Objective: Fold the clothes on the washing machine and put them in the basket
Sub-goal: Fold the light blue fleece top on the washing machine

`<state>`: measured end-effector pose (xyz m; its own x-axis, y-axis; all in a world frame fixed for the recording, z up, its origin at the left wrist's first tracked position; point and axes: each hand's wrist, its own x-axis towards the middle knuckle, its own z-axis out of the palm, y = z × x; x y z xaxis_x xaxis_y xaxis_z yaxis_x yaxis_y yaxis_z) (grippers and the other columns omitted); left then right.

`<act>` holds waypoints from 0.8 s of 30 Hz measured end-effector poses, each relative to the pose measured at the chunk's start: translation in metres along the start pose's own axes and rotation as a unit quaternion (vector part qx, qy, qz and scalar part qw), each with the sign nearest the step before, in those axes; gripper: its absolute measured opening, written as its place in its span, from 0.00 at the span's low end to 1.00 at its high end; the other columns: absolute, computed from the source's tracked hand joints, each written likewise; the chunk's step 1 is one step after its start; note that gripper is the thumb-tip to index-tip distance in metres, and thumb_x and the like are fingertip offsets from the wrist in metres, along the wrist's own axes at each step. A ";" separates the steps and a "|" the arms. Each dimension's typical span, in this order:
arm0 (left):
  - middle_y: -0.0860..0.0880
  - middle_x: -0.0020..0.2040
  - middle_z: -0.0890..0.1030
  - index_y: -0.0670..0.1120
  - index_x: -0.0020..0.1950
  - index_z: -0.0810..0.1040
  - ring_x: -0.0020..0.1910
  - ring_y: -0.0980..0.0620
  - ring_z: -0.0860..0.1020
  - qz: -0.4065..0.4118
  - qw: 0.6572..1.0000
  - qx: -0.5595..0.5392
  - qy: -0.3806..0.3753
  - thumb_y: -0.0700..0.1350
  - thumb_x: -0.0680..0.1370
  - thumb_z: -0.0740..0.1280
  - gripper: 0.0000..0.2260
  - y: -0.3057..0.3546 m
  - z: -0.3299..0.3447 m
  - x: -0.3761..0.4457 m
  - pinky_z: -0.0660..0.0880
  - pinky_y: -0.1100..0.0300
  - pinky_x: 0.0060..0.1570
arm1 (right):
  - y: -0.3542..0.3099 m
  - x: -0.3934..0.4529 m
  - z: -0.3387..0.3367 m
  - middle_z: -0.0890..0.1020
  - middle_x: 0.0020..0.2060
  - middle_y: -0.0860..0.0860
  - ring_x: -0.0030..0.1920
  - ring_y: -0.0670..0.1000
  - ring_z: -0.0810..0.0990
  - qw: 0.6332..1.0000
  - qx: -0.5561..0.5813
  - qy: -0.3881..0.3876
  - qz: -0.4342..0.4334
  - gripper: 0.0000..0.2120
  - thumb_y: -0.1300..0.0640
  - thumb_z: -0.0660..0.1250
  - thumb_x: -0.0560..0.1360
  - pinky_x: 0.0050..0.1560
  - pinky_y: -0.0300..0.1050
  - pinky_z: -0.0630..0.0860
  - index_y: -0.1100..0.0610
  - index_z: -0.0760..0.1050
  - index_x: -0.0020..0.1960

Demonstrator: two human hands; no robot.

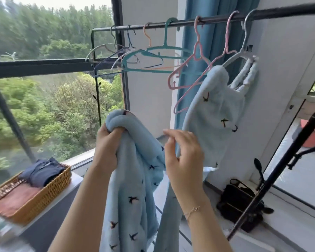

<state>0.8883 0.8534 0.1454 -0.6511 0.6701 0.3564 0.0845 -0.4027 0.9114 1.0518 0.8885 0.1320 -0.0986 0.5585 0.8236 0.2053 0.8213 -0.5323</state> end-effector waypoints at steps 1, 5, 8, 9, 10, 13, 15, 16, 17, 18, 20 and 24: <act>0.49 0.45 0.84 0.56 0.49 0.81 0.48 0.52 0.83 0.000 1.000 -0.001 0.017 0.35 0.77 0.59 0.17 0.001 -0.010 -0.002 0.80 0.61 0.43 | 0.002 -0.008 0.004 0.84 0.44 0.47 0.50 0.47 0.79 1.000 0.014 -0.011 0.005 0.13 0.59 0.59 0.77 0.53 0.41 0.75 0.57 0.82 0.52; 0.51 0.39 0.83 0.52 0.50 0.79 0.43 0.53 0.82 -0.038 0.997 -0.049 0.056 0.37 0.79 0.58 0.13 0.008 -0.058 -0.008 0.79 0.63 0.38 | 0.003 -0.030 0.035 0.83 0.38 0.43 0.41 0.44 0.81 0.973 0.128 -0.143 0.127 0.12 0.54 0.59 0.74 0.43 0.37 0.76 0.49 0.81 0.50; 0.50 0.37 0.83 0.51 0.46 0.82 0.42 0.55 0.82 -0.080 0.983 -0.115 0.115 0.46 0.81 0.60 0.12 0.016 -0.100 -0.015 0.78 0.65 0.37 | 0.020 -0.055 0.075 0.84 0.40 0.44 0.40 0.44 0.81 0.929 0.138 -0.277 0.203 0.11 0.60 0.63 0.73 0.43 0.36 0.75 0.48 0.81 0.47; 0.50 0.37 0.84 0.51 0.42 0.85 0.42 0.56 0.82 -0.078 0.978 -0.135 0.137 0.48 0.82 0.60 0.15 0.022 -0.115 -0.018 0.78 0.65 0.37 | 0.026 -0.067 0.091 0.84 0.43 0.46 0.42 0.45 0.80 0.918 0.113 -0.311 0.219 0.11 0.62 0.65 0.73 0.45 0.39 0.75 0.50 0.81 0.49; 0.50 0.38 0.84 0.50 0.39 0.86 0.41 0.56 0.83 -0.072 0.974 -0.153 0.152 0.50 0.81 0.60 0.17 0.028 -0.124 -0.020 0.79 0.65 0.37 | 0.034 -0.076 0.100 0.83 0.47 0.48 0.44 0.46 0.79 0.904 0.084 -0.347 0.237 0.12 0.63 0.65 0.73 0.49 0.42 0.76 0.52 0.80 0.52; 0.50 0.42 0.84 0.49 0.43 0.85 0.43 0.55 0.83 -0.055 0.962 -0.176 0.201 0.53 0.74 0.65 0.11 0.050 -0.167 -0.025 0.80 0.64 0.40 | 0.034 -0.118 0.148 0.76 0.59 0.53 0.55 0.53 0.76 0.832 0.037 -0.488 0.260 0.28 0.52 0.69 0.72 0.58 0.49 0.74 0.51 0.67 0.70; 0.51 0.40 0.84 0.50 0.38 0.86 0.41 0.56 0.83 -0.043 0.959 -0.188 0.207 0.54 0.74 0.64 0.14 0.060 -0.195 -0.024 0.79 0.64 0.40 | 0.022 -0.142 0.185 0.76 0.61 0.52 0.58 0.56 0.77 0.814 0.086 -0.519 0.246 0.46 0.41 0.72 0.67 0.58 0.56 0.75 0.45 0.51 0.77; 0.52 0.37 0.84 0.50 0.34 0.86 0.39 0.57 0.83 -0.030 0.959 -0.193 0.204 0.54 0.77 0.61 0.18 0.065 -0.215 -0.021 0.79 0.65 0.39 | 0.010 -0.153 0.208 0.76 0.63 0.49 0.59 0.53 0.77 0.800 0.128 -0.529 0.253 0.48 0.39 0.71 0.67 0.59 0.55 0.76 0.43 0.46 0.78; 0.52 0.35 0.84 0.50 0.31 0.85 0.37 0.58 0.83 -0.020 0.957 -0.202 0.206 0.53 0.79 0.59 0.23 0.071 -0.232 -0.023 0.79 0.65 0.37 | -0.007 -0.159 0.226 0.77 0.62 0.45 0.59 0.47 0.78 0.770 0.156 -0.547 0.291 0.46 0.40 0.72 0.68 0.60 0.51 0.76 0.45 0.50 0.78; 0.53 0.34 0.84 0.50 0.30 0.85 0.36 0.59 0.83 -0.019 0.955 -0.207 0.210 0.53 0.80 0.57 0.24 0.075 -0.246 -0.024 0.78 0.66 0.37 | -0.021 -0.161 0.241 0.80 0.58 0.44 0.54 0.42 0.79 0.740 0.188 -0.560 0.322 0.37 0.45 0.72 0.70 0.56 0.44 0.77 0.51 0.61 0.74; 0.53 0.36 0.84 0.50 0.33 0.86 0.38 0.59 0.83 -0.003 0.946 -0.216 0.243 0.53 0.78 0.60 0.20 0.084 -0.290 -0.033 0.79 0.66 0.39 | -0.055 -0.171 0.275 0.83 0.42 0.49 0.41 0.40 0.81 0.676 0.217 -0.616 0.341 0.11 0.54 0.71 0.71 0.43 0.39 0.77 0.59 0.77 0.50; 0.53 0.43 0.82 0.51 0.52 0.82 0.48 0.60 0.81 0.025 0.928 -0.234 0.289 0.56 0.79 0.62 0.12 0.093 -0.373 -0.055 0.77 0.67 0.50 | -0.118 -0.187 0.329 0.86 0.44 0.54 0.49 0.53 0.84 0.654 0.295 -0.584 0.380 0.09 0.52 0.75 0.69 0.50 0.50 0.81 0.56 0.83 0.46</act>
<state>0.6509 0.5468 0.1338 -0.9624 0.2513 0.1034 -0.1227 -0.7414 0.6598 0.7260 0.7254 -0.0230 -0.9332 0.2573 -0.2508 0.2501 -0.0360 -0.9675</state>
